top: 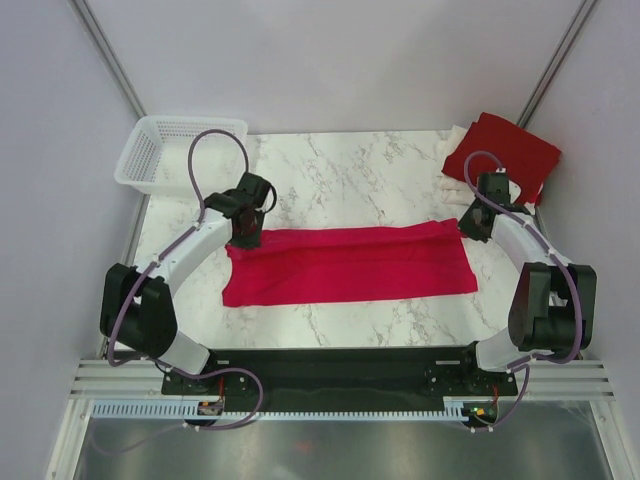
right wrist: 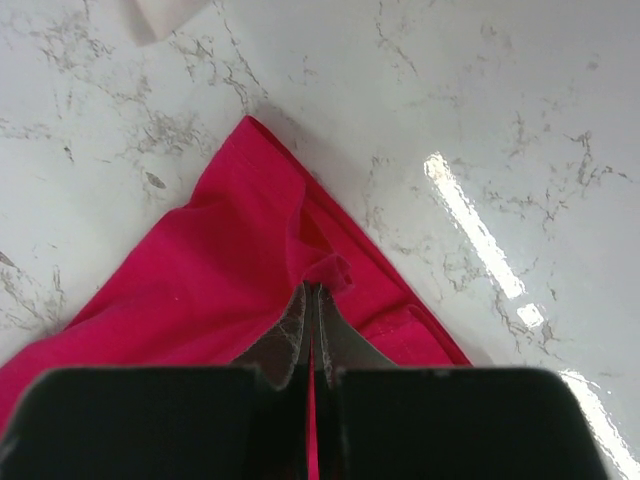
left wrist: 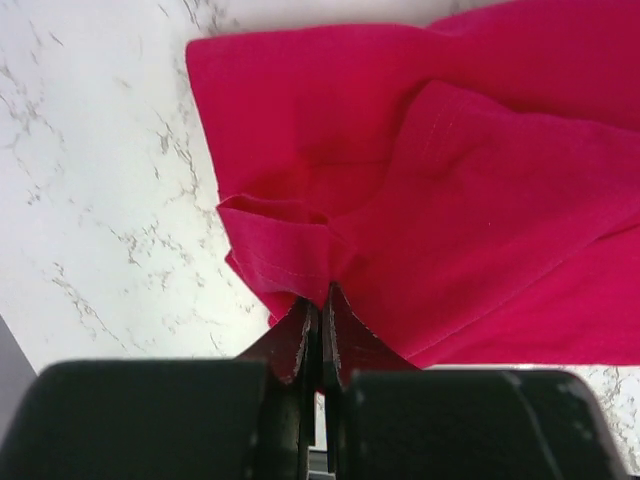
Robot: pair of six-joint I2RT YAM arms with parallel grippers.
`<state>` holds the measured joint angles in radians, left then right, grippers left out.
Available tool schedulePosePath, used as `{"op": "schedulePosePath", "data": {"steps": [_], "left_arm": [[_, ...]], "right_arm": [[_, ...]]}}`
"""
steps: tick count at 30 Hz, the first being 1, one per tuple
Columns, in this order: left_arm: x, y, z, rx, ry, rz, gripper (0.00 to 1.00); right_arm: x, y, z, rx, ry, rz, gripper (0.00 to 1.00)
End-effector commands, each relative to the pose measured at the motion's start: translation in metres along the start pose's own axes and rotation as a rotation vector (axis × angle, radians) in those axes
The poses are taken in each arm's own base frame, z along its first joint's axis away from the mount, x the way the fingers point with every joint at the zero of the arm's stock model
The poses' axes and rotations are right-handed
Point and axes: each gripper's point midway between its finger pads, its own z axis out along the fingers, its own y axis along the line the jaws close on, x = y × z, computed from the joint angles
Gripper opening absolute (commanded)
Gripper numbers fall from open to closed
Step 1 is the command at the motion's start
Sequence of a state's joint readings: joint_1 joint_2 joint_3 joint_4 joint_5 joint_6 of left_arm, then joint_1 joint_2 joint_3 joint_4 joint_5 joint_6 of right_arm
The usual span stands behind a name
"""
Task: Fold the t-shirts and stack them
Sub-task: Fold the tshirt
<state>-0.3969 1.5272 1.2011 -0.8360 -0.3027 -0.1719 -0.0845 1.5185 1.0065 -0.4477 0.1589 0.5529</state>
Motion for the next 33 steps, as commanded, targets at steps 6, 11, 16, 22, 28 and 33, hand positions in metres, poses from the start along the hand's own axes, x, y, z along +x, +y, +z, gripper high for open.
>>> {"op": "schedulePosePath", "data": {"steps": [6,11,16,22,28,33], "left_arm": [[0.064,-0.010,-0.013,0.069,0.150,-0.085,0.45],[0.055,-0.010,-0.032,0.105,0.082,-0.144,1.00],[0.037,-0.020,-0.035,0.161,-0.014,-0.232,1.00],[0.037,-0.046,-0.005,0.234,-0.017,-0.353,0.97],[0.053,-0.072,0.045,0.249,0.117,-0.373,0.93],[0.049,-0.081,0.086,0.215,0.165,-0.355,0.93]], "right_arm": [[0.011,-0.026,0.005,0.094,-0.011,0.028,0.76],[0.004,-0.030,0.004,0.125,-0.034,0.041,0.98],[-0.013,-0.004,-0.015,0.020,-0.093,0.029,0.98],[0.029,0.086,-0.026,-0.284,0.009,-0.123,0.97],[0.076,0.093,0.003,-0.303,0.136,-0.163,0.95],[0.116,0.072,0.016,-0.258,0.215,-0.188,0.95]]}}
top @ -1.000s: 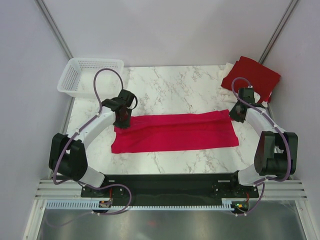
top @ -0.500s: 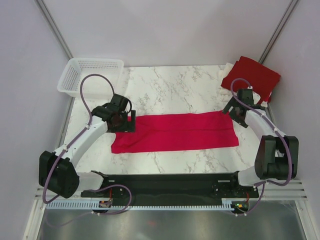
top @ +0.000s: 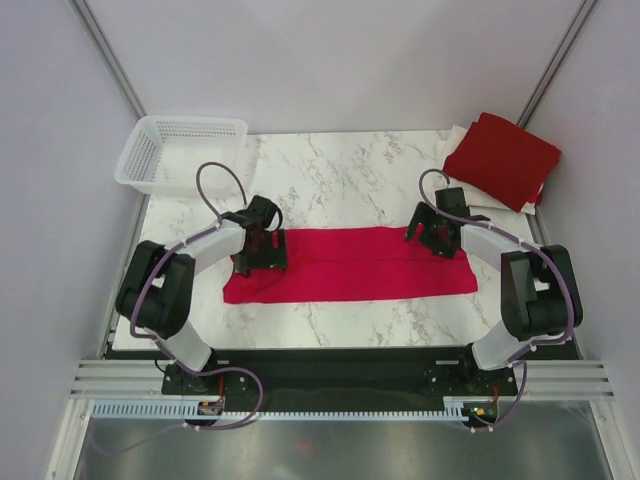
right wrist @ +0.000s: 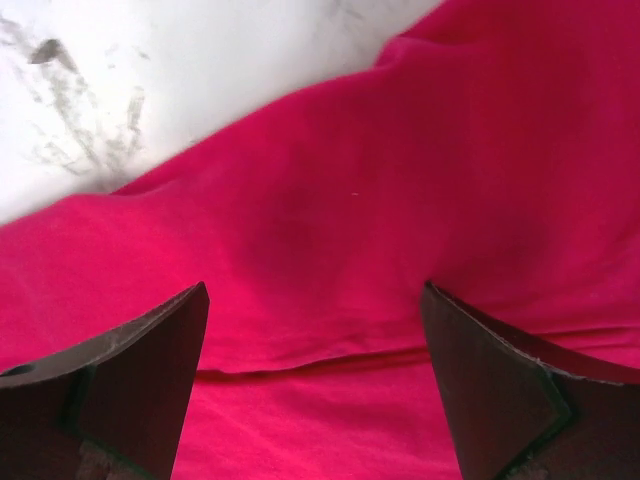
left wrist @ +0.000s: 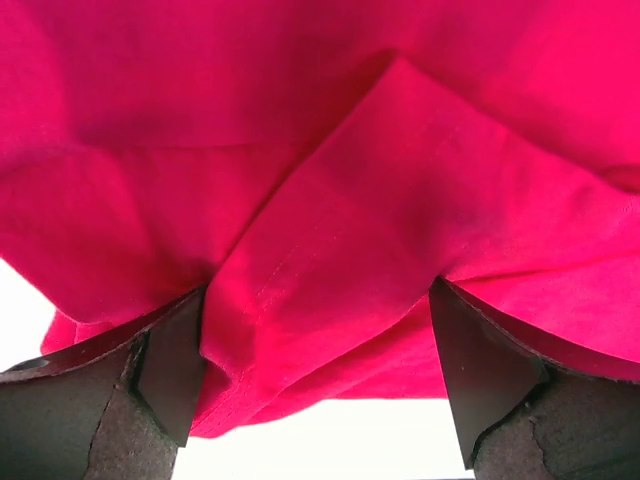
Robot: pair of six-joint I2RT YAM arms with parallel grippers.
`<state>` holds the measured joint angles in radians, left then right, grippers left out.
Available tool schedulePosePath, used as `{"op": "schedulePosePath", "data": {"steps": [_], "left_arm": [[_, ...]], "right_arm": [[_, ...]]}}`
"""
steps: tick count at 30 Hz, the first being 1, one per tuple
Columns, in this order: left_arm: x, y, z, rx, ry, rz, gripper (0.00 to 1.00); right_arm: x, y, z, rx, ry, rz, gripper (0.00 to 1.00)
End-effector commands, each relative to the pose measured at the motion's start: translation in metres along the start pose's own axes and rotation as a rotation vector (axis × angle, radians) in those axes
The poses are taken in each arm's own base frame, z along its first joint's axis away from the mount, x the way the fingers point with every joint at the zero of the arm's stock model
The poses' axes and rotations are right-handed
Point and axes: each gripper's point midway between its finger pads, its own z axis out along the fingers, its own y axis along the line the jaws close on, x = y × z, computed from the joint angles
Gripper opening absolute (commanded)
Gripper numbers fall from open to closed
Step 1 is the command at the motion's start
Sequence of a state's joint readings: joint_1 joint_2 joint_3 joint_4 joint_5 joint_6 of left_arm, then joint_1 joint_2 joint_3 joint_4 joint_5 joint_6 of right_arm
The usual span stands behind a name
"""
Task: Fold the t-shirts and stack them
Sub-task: Fold the tshirt
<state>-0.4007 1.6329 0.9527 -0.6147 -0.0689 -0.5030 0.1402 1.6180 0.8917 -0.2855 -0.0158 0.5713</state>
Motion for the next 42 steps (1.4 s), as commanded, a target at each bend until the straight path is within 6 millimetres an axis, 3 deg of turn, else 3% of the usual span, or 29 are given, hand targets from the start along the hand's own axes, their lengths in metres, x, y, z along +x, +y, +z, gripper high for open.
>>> {"op": "schedulePosePath", "data": {"steps": [1,6,7,8,10,11,12,13,14,15,16,17,18,20,21,22,23,25,26,27,28,31,32,34,35,37,38,41,42], "left_arm": [[-0.026,-0.020,0.028,0.044,-0.031,-0.035,0.93],[-0.086,-0.049,0.052,0.067,-0.067,-0.015,0.93],[-0.085,-0.048,0.071,0.055,-0.022,-0.006,0.92],[-0.116,-0.064,0.066,0.097,-0.068,-0.009,0.92],[-0.129,-0.073,0.073,0.107,-0.036,0.008,0.91],[-0.155,-0.092,0.082,0.148,-0.051,0.017,0.91],[-0.165,-0.102,0.084,0.173,-0.042,0.031,0.92],[-0.201,-0.136,0.055,0.298,-0.085,0.072,0.93],[-0.192,-0.144,0.093,0.327,0.004,0.084,0.93],[-0.204,-0.162,0.091,0.395,0.003,0.102,0.95],[-0.256,-0.195,0.051,0.518,-0.150,0.137,0.95],[-0.263,-0.206,0.047,0.575,-0.164,0.133,1.00],[-0.258,-0.210,0.074,0.607,-0.136,0.114,1.00],[-0.279,-0.229,0.056,0.746,-0.199,0.096,1.00],[-0.289,-0.235,0.029,0.795,-0.239,0.106,1.00],[-0.282,-0.237,0.035,0.805,-0.214,0.110,1.00],[-0.283,-0.244,0.019,0.837,-0.235,0.143,1.00],[-0.285,-0.253,-0.019,0.885,-0.290,0.231,1.00],[-0.283,-0.254,-0.033,0.902,-0.296,0.256,1.00],[-0.282,-0.250,-0.042,0.887,-0.299,0.267,1.00],[-0.285,-0.244,-0.069,0.868,-0.339,0.293,1.00],[-0.293,-0.223,-0.094,0.789,-0.402,0.305,1.00],[-0.300,-0.217,-0.123,0.763,-0.468,0.313,1.00],[-0.313,-0.199,-0.137,0.642,-0.557,0.341,1.00],[-0.319,-0.192,-0.159,0.601,-0.621,0.357,1.00],[-0.331,-0.179,-0.174,0.499,-0.704,0.394,1.00],[-0.332,-0.177,-0.187,0.486,-0.730,0.404,1.00],[-0.328,-0.168,-0.208,0.462,-0.748,0.391,1.00],[-0.324,-0.166,-0.225,0.470,-0.763,0.389,1.00]], "right_arm": [[0.022,0.001,0.005,-0.032,0.037,-0.018,0.95],[0.086,0.013,-0.001,-0.082,0.129,-0.045,0.95],[0.096,0.016,-0.003,-0.094,0.141,-0.054,0.95],[0.116,0.020,-0.009,-0.106,0.168,-0.085,0.95],[0.136,0.027,-0.016,-0.127,0.196,-0.067,0.95],[0.156,0.033,-0.024,-0.152,0.220,-0.098,0.96],[0.166,0.042,-0.029,-0.181,0.225,-0.109,0.96],[0.174,0.054,-0.038,-0.207,0.230,-0.077,0.96],[0.204,0.071,-0.051,-0.259,0.271,-0.153,0.96],[0.217,0.088,-0.060,-0.308,0.281,-0.177,0.96],[0.229,0.101,-0.070,-0.338,0.299,-0.190,0.96],[0.252,0.129,-0.090,-0.408,0.315,-0.283,0.97],[0.260,0.137,-0.098,-0.411,0.322,-0.327,0.98],[0.265,0.162,-0.119,-0.435,0.289,-0.466,0.98],[0.258,0.167,-0.122,-0.429,0.253,-0.498,0.98],[0.250,0.171,-0.125,-0.419,0.223,-0.523,0.98],[0.234,0.186,-0.138,-0.448,0.167,-0.552,0.98],[0.210,0.186,-0.147,-0.409,0.085,-0.597,0.98],[0.188,0.200,-0.163,-0.444,0.027,-0.613,0.98],[0.176,0.198,-0.169,-0.428,-0.001,-0.621,0.98],[0.163,0.202,-0.176,-0.432,-0.026,-0.618,0.98],[0.106,0.209,-0.193,-0.433,-0.143,-0.576,0.98],[0.079,0.206,-0.193,-0.416,-0.181,-0.529,0.98],[0.056,0.204,-0.187,-0.405,-0.186,-0.502,0.98],[0.029,0.200,-0.185,-0.384,-0.217,-0.451,0.98],[0.009,0.199,-0.177,-0.369,-0.223,-0.425,0.98],[-0.012,0.199,-0.175,-0.360,-0.263,-0.395,0.98],[-0.047,0.197,-0.151,-0.314,-0.289,-0.348,0.98],[-0.055,0.196,-0.142,-0.300,-0.284,-0.333,0.98]]}}
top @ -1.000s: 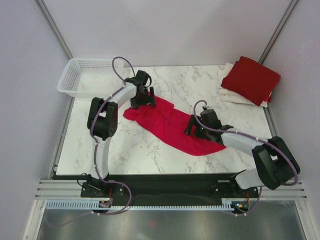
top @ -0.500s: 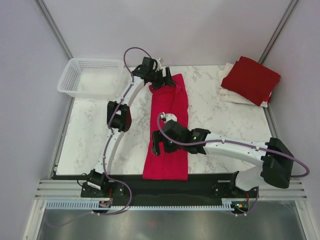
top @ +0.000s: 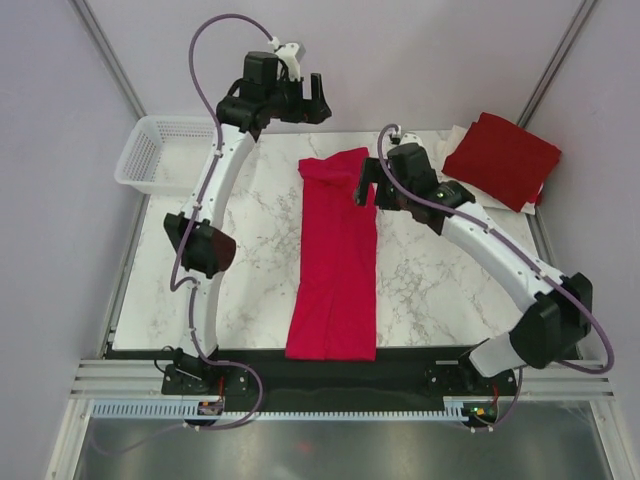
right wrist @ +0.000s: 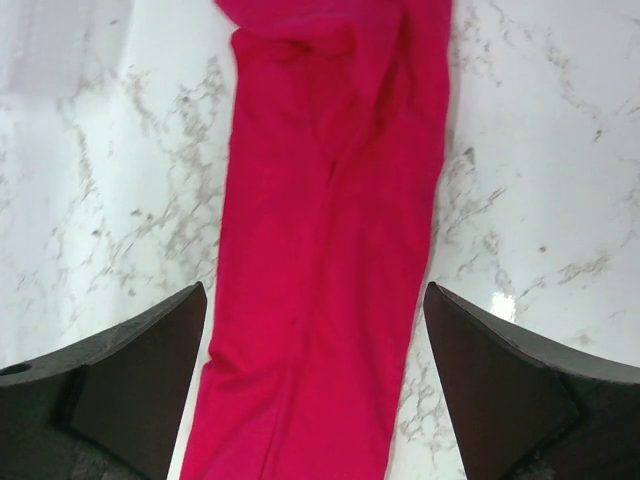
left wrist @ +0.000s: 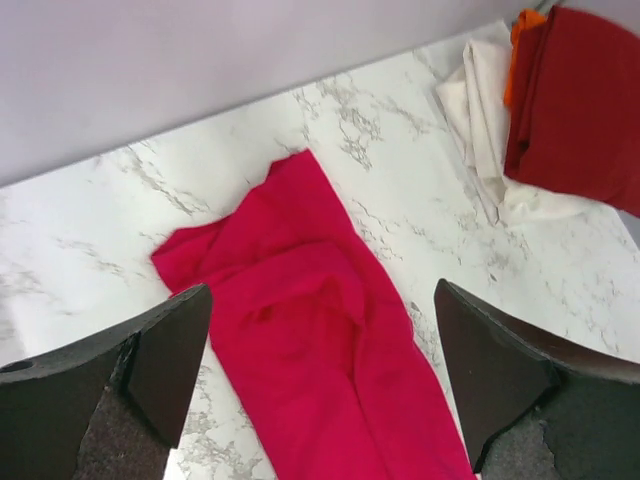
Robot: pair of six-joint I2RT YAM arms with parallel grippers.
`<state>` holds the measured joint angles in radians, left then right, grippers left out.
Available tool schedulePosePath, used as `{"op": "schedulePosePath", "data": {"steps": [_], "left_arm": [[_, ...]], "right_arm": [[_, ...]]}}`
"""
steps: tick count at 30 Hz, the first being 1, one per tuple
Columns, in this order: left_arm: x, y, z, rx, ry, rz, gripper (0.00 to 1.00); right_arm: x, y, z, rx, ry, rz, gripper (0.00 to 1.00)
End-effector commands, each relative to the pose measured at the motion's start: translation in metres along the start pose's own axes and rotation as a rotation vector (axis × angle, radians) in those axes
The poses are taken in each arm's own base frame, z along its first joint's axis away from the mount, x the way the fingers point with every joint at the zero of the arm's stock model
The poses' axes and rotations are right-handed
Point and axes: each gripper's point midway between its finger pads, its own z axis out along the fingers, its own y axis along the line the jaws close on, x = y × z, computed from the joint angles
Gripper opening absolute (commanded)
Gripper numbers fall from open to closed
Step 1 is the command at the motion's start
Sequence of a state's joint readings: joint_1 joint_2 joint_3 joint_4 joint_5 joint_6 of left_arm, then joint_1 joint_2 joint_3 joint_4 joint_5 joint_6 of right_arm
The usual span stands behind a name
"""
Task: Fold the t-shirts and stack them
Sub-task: Fold the tshirt
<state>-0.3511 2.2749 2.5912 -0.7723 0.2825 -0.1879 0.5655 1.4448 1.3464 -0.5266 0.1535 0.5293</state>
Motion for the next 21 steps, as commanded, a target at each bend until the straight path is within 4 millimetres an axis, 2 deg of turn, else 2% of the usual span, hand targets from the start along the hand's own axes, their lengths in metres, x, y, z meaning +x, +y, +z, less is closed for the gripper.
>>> {"op": "schedulePosePath", "data": {"steps": [1,2,3,4,5,6,7,8,9,10,11,12,13,14,15,16,17,18,19,20,21], "left_arm": [[-0.011,0.002,-0.035,-0.084,-0.006,0.062,1.00],[-0.005,0.000,-0.042,-0.085,0.018,0.044,1.00],[-0.010,-0.010,-0.059,-0.079,0.008,0.028,1.00],[0.013,-0.009,-0.058,-0.087,0.070,0.009,1.00],[0.021,-0.013,-0.064,-0.090,0.089,0.002,1.00],[0.033,-0.023,-0.067,-0.081,0.118,0.008,1.00],[0.050,-0.029,-0.082,-0.082,0.154,0.016,1.00],[0.060,-0.031,-0.086,-0.098,0.175,0.029,1.00],[0.070,-0.042,-0.094,-0.081,0.193,0.079,1.00],[0.089,-0.044,-0.108,-0.087,0.231,0.101,1.00],[0.094,-0.042,-0.118,-0.119,0.229,0.126,1.00],[0.121,-0.037,-0.121,-0.138,0.288,0.142,1.00],[0.128,-0.032,-0.129,-0.165,0.293,0.140,1.00],[0.122,-0.035,-0.150,-0.172,0.252,0.140,1.00],[0.128,-0.034,-0.158,-0.181,0.251,0.119,1.00],[0.150,-0.031,-0.163,-0.181,0.285,0.106,1.00],[0.147,-0.037,-0.181,-0.163,0.243,0.104,1.00],[0.151,-0.038,-0.190,-0.161,0.230,0.091,1.00],[0.174,-0.030,-0.194,-0.182,0.262,0.082,1.00],[0.169,-0.033,-0.209,-0.179,0.201,0.078,1.00],[0.174,-0.034,-0.215,-0.179,0.190,0.060,1.00]], "right_arm": [[-0.012,-0.019,0.043,0.040,0.037,0.006,0.98],[-0.032,-0.028,0.053,0.034,0.015,0.041,0.98],[-0.037,-0.032,0.063,0.036,0.019,0.057,0.98],[-0.042,-0.037,0.075,0.037,0.026,0.067,0.96],[-0.053,-0.047,0.098,0.050,0.023,0.084,0.93],[-0.056,-0.049,0.110,0.042,0.032,0.089,0.91],[-0.060,-0.048,0.122,0.021,0.044,0.096,0.88],[-0.069,-0.057,0.145,0.027,0.040,0.109,0.83],[-0.075,-0.063,0.156,0.042,0.030,0.116,0.80],[-0.063,-0.075,0.180,0.070,0.060,0.125,0.79],[-0.084,-0.080,0.187,0.062,0.012,0.142,0.75],[-0.085,-0.079,0.196,0.037,0.015,0.159,0.74],[-0.071,-0.090,0.219,0.044,0.050,0.174,0.72],[-0.086,-0.088,0.225,0.020,0.021,0.185,0.72],[-0.085,-0.088,0.234,0.003,0.025,0.196,0.72],[-0.081,-0.091,0.253,-0.007,0.034,0.198,0.70],[-0.079,-0.091,0.261,-0.011,0.036,0.198,0.69],[-0.076,-0.094,0.269,-0.007,0.037,0.199,0.67],[-0.064,-0.100,0.282,0.004,0.055,0.203,0.65],[-0.067,-0.101,0.287,0.000,0.036,0.200,0.65],[-0.064,-0.102,0.292,0.002,0.035,0.203,0.65]]}}
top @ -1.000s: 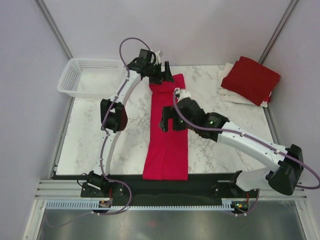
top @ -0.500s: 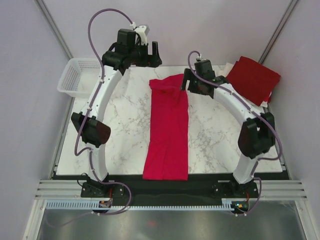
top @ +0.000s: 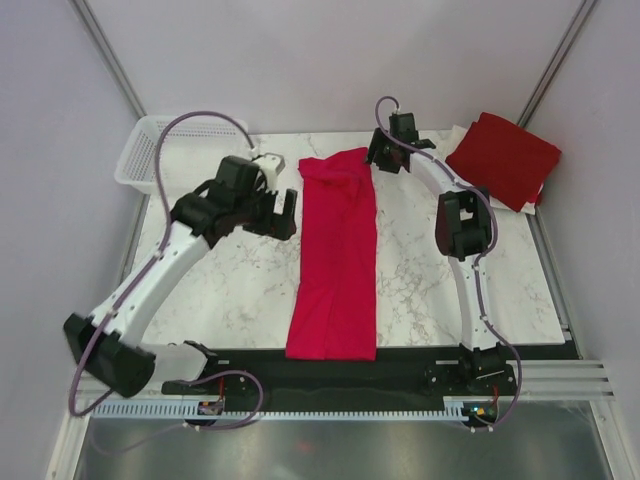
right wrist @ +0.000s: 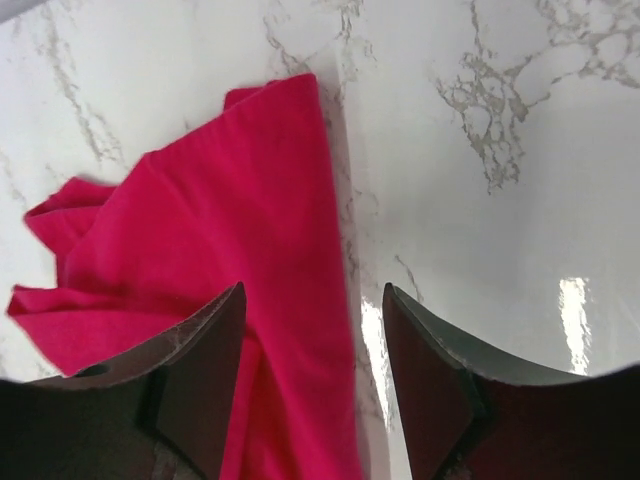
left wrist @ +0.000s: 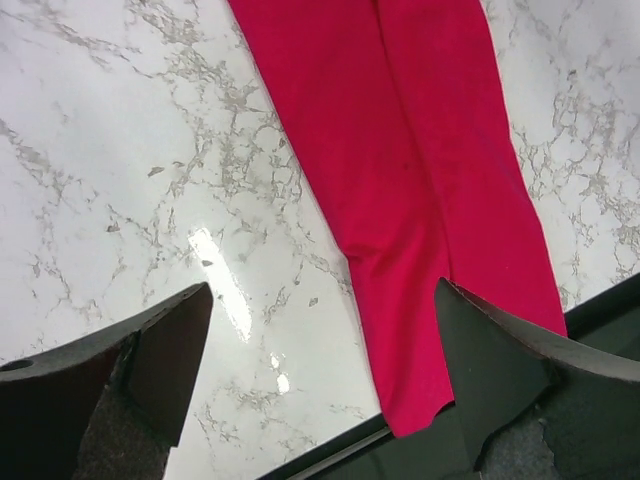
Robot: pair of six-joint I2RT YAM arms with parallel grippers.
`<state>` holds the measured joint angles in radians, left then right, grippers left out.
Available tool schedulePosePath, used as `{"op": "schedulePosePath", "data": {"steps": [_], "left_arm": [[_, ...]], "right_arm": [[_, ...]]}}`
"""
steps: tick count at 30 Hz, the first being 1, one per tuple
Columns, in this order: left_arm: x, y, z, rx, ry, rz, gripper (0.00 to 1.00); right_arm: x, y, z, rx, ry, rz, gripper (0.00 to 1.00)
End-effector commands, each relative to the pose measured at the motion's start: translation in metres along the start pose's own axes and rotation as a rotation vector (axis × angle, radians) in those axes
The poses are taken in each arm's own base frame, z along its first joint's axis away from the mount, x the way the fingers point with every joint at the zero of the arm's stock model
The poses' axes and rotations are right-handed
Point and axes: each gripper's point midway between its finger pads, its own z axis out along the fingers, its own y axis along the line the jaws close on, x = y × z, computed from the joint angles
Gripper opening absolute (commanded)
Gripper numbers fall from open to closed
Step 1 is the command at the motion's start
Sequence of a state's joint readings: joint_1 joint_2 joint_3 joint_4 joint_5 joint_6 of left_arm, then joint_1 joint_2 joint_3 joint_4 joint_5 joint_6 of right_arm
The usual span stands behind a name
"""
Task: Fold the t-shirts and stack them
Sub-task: Fold the tshirt
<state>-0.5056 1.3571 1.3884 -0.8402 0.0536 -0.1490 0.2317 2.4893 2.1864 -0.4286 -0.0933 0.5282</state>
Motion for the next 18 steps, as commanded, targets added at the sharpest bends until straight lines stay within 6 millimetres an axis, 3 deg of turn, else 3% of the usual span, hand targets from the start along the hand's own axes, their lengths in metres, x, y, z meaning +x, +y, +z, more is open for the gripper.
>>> {"op": "schedulePosePath", "data": {"steps": [1,2,3,6,7,9,10,11,14,18], "left_arm": [[0.013,0.006,-0.023,-0.015,-0.115,-0.030,1.00],[0.013,0.004,-0.036,0.000,-0.168,-0.028,1.00],[0.032,0.007,-0.029,-0.002,-0.136,-0.029,1.00],[0.048,0.011,-0.031,-0.013,-0.158,-0.038,1.00],[0.060,0.014,-0.032,-0.017,-0.162,-0.042,1.00],[0.066,0.015,-0.032,-0.017,-0.181,-0.051,1.00],[0.076,0.017,-0.031,-0.021,-0.182,-0.057,1.00],[0.079,0.017,-0.030,-0.019,-0.183,-0.062,1.00],[0.085,0.018,-0.029,-0.020,-0.184,-0.066,1.00],[0.086,0.019,-0.028,-0.021,-0.179,-0.066,1.00]], "right_arm": [[-0.006,0.016,0.016,-0.064,-0.034,0.006,0.64],[-0.004,0.014,0.020,-0.063,-0.034,0.010,0.64],[0.000,0.010,0.024,-0.053,-0.026,0.014,0.63],[0.017,0.007,0.037,-0.061,0.000,0.037,0.59],[0.025,0.004,0.042,-0.062,0.013,0.044,0.43],[0.031,0.011,0.048,-0.091,0.019,0.066,0.24],[0.038,0.012,0.055,-0.094,0.026,0.073,0.07],[0.037,0.012,0.057,-0.092,0.020,0.085,0.00],[0.025,-0.011,0.061,0.037,-0.061,0.114,0.00],[-0.012,-0.035,0.054,0.195,-0.229,0.148,0.00]]}}
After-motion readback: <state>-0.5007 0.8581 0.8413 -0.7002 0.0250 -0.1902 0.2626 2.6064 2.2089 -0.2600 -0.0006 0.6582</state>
